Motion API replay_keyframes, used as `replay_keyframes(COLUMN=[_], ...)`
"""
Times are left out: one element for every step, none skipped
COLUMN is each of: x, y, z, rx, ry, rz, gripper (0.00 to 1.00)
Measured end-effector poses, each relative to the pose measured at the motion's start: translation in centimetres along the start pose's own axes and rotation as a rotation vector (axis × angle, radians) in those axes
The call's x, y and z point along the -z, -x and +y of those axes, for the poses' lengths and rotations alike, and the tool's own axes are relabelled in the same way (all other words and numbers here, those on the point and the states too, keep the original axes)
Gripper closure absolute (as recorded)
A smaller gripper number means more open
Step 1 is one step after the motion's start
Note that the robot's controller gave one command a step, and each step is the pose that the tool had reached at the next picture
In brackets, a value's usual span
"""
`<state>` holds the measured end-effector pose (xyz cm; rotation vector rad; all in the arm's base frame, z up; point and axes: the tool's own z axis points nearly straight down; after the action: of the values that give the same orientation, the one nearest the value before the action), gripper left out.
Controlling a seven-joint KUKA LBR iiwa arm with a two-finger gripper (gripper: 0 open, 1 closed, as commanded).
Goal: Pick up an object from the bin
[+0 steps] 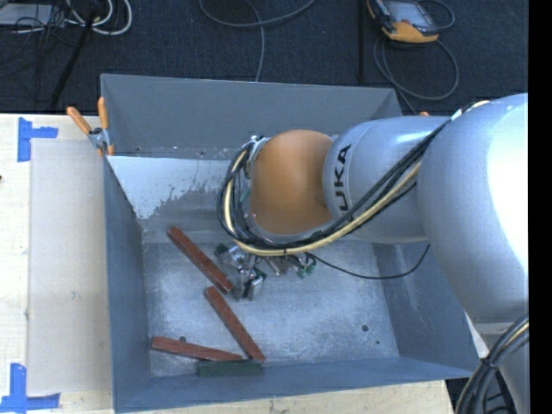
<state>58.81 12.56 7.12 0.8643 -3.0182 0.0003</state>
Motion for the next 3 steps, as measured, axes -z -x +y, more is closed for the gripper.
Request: replay_keyframes(x=[-0.1, 2.1, -0.1], y=[0.0, 2.7, 4.6], z=[0.0, 3.1, 2.4], rx=[0.0, -0.174, -0.126], ry=[0.0, 0.001, 0.0], rz=[-0.002, -0.004, -0.003], gripper=[0.0, 0.0, 0.0])
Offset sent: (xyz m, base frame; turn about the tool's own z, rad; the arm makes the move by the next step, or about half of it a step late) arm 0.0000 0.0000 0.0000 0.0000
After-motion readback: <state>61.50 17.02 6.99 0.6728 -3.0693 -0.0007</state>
